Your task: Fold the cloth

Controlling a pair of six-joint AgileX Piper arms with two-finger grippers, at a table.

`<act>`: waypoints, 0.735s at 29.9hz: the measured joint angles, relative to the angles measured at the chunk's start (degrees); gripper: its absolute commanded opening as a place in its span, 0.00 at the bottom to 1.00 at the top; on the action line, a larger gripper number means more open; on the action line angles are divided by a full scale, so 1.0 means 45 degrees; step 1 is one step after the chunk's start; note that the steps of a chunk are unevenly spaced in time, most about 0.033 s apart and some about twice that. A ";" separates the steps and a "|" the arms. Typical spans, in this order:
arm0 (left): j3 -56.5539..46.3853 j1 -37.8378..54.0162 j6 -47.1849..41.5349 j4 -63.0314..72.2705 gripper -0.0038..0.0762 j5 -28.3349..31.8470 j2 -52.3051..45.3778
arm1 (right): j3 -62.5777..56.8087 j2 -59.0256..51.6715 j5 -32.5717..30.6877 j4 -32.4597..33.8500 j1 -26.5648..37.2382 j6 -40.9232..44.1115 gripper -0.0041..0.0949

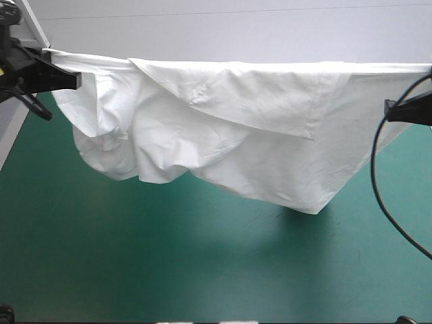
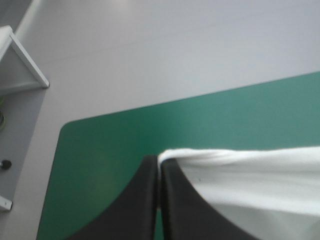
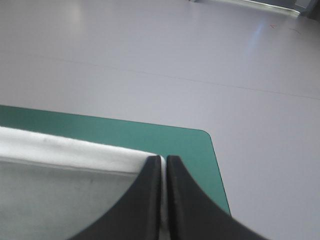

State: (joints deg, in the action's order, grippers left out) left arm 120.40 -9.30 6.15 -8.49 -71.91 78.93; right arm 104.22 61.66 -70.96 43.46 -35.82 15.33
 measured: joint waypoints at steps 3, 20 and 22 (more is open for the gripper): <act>-0.0741 0.0067 0.0029 0.0096 0.04 -0.0012 0.0760 | 0.0014 0.1214 -0.0079 0.0505 0.0012 -0.0083 0.03; -0.3470 0.0182 -0.0604 -0.0139 0.04 0.5835 0.6272 | 0.0640 1.0170 0.4357 0.0106 0.3743 0.1738 0.02; -0.3470 0.0182 -0.0765 -0.0165 0.04 0.7138 0.6969 | 0.0997 1.0987 0.4600 0.0242 0.4053 0.2048 0.02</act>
State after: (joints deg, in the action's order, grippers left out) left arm 104.79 -8.48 2.71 -9.24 -39.79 110.30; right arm 108.71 111.10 -50.26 44.55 -17.58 24.55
